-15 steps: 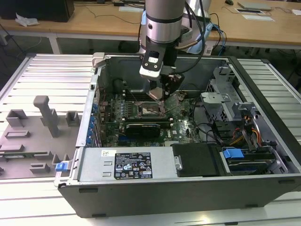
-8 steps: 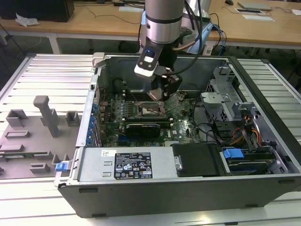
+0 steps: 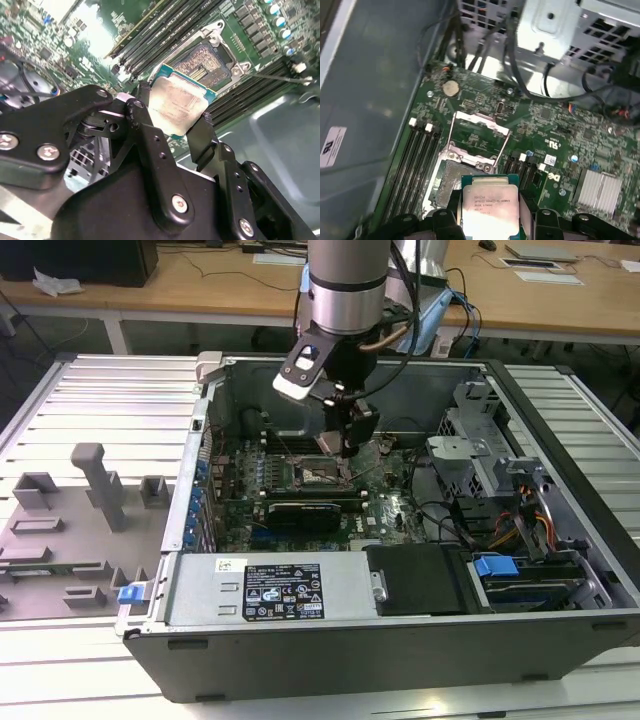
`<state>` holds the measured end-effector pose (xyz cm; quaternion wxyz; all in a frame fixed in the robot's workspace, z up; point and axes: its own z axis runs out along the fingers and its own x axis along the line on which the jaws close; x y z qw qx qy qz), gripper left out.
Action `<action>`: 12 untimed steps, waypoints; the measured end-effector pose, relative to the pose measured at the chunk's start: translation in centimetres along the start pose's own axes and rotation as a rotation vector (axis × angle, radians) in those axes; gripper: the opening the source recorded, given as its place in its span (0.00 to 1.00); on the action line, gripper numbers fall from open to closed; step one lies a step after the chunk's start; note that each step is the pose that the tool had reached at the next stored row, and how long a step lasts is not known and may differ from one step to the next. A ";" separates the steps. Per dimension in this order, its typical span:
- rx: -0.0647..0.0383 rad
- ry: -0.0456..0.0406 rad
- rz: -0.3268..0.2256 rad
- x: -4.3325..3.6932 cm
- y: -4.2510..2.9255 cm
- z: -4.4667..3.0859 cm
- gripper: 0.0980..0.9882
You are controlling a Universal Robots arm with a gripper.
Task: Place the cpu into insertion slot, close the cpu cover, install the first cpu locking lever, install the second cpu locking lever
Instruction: 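Place the cpu into insertion slot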
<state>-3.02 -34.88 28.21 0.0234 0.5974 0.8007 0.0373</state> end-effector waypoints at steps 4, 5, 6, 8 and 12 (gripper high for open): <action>-0.001 -0.0065 0.074 0.00 -0.01 0.10 0.50; -0.001 -0.0081 0.093 0.00 -0.01 0.13 0.50; -0.001 -0.0095 0.108 0.00 -0.01 0.15 0.50; -0.001 -0.0127 0.145 0.00 -0.02 0.20 0.50; -0.002 -0.0192 0.218 0.00 -0.04 0.48 0.50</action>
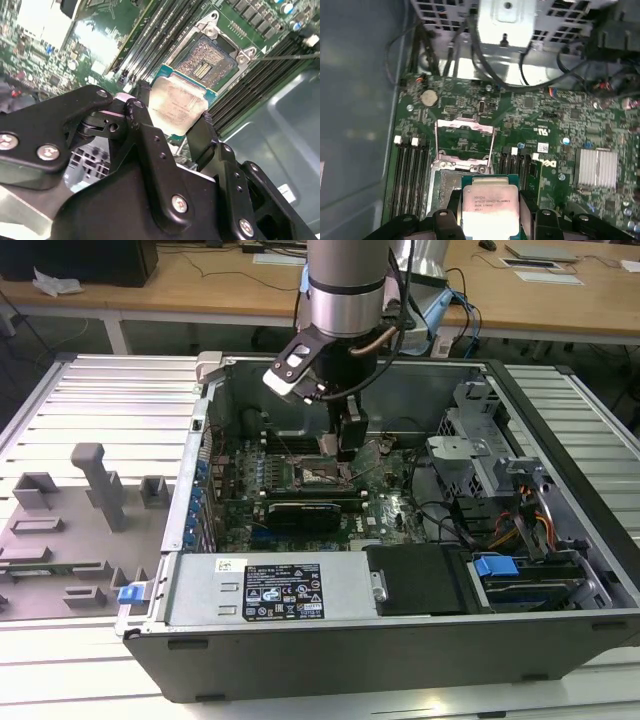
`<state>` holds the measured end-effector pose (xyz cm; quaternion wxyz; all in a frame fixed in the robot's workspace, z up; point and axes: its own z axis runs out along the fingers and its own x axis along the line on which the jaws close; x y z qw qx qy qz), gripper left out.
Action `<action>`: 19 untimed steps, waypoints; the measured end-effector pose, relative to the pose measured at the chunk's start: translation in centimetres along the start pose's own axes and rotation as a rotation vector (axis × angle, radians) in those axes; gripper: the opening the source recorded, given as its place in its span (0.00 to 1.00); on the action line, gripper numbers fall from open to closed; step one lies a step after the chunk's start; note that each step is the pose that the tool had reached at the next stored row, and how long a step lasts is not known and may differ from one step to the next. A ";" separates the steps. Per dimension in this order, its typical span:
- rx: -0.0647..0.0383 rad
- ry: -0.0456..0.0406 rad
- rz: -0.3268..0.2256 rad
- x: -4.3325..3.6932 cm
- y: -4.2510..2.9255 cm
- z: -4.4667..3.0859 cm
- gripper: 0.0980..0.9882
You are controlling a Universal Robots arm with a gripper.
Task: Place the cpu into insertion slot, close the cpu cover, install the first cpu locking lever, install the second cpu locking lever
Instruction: 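Place the cpu into insertion slot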
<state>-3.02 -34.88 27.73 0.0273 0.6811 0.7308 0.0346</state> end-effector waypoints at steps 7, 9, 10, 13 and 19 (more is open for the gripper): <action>0.000 -0.0053 0.059 0.10 -0.23 1.43 0.50; 0.000 -0.0065 0.065 0.23 -0.27 1.84 0.50; 0.000 -0.0072 0.066 0.31 -0.31 2.05 0.50; 0.000 -0.0083 0.069 0.65 -0.45 2.67 0.50; 0.000 -0.0111 0.069 1.90 -0.77 3.74 0.50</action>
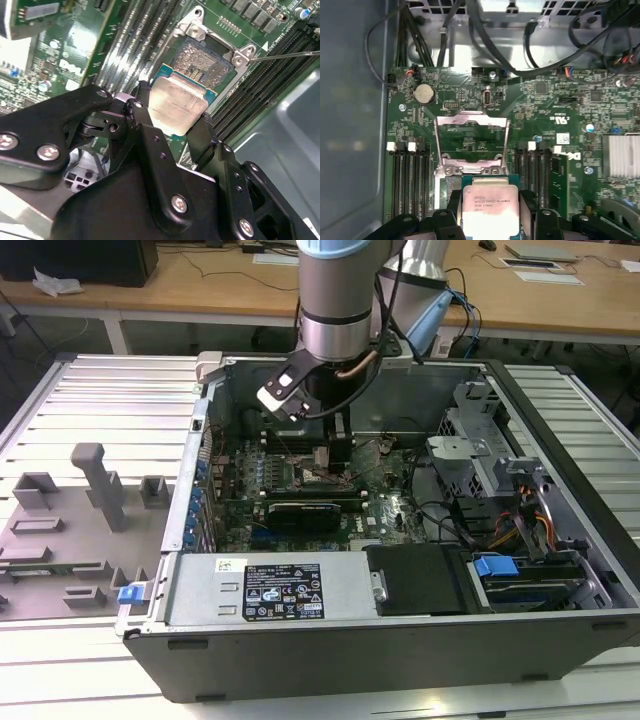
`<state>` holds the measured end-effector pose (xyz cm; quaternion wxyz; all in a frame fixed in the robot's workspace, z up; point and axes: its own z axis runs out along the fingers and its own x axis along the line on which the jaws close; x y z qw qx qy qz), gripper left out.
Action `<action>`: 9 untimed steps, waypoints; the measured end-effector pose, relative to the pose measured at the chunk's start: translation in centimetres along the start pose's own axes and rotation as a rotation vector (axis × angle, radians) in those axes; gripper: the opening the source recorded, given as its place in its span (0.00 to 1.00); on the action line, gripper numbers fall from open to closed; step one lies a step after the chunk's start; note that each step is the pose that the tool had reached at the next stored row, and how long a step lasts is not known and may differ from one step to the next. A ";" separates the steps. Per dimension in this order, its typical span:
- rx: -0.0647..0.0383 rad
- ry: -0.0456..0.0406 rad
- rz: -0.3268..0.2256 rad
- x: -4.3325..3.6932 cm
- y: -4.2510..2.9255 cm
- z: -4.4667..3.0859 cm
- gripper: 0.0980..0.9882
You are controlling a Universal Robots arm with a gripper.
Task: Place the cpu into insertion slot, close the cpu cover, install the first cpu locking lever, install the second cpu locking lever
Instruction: 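Place the cpu into insertion slot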
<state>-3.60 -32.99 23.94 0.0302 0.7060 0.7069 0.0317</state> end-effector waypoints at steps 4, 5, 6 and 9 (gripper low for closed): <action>0.000 -0.0062 0.001 0.91 -0.42 0.96 0.50; 0.000 -0.0074 0.001 1.07 -0.58 1.15 0.50; 0.000 -0.0081 0.001 1.15 -0.66 1.28 0.50; 0.000 -0.0109 0.003 1.30 -1.00 1.78 0.50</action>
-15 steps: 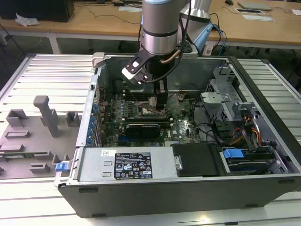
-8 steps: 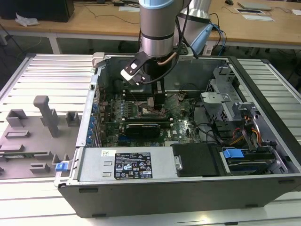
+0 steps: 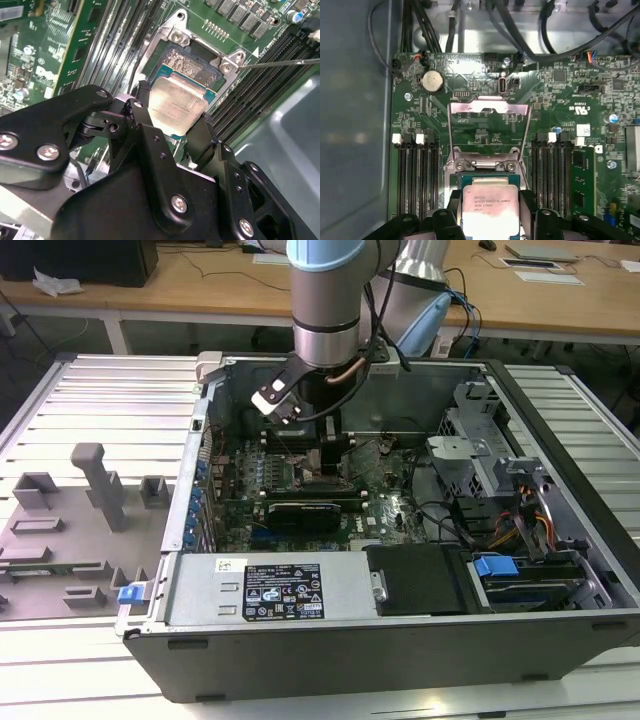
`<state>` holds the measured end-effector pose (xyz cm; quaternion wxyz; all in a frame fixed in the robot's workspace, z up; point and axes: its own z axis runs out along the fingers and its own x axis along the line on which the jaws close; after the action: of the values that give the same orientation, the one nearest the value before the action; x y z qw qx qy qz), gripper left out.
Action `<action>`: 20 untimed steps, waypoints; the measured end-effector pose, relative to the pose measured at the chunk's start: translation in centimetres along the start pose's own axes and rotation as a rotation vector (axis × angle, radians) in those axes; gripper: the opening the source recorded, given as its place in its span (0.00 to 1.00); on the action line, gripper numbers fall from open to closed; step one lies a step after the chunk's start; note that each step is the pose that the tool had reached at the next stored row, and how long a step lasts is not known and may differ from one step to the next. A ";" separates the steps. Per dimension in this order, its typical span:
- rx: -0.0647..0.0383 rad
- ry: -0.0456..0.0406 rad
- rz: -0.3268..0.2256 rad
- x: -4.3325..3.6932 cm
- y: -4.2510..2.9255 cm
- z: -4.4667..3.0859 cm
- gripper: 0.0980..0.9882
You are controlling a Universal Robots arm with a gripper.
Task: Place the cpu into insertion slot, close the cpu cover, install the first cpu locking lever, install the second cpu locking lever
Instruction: 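Place the cpu into insertion slot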
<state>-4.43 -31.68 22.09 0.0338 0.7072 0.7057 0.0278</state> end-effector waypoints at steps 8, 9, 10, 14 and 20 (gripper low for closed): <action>0.000 -0.0018 0.004 0.12 -0.38 0.81 0.50; 0.000 -0.0018 0.004 0.12 -0.38 0.82 0.50; 0.000 -0.0015 0.004 0.12 -0.42 0.86 0.50; -0.001 -0.0016 0.004 0.12 -0.63 1.48 0.50; -0.001 -0.0022 0.010 0.15 -0.65 1.73 0.50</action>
<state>-4.94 -31.55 20.30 0.0347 0.7106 0.7022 0.0274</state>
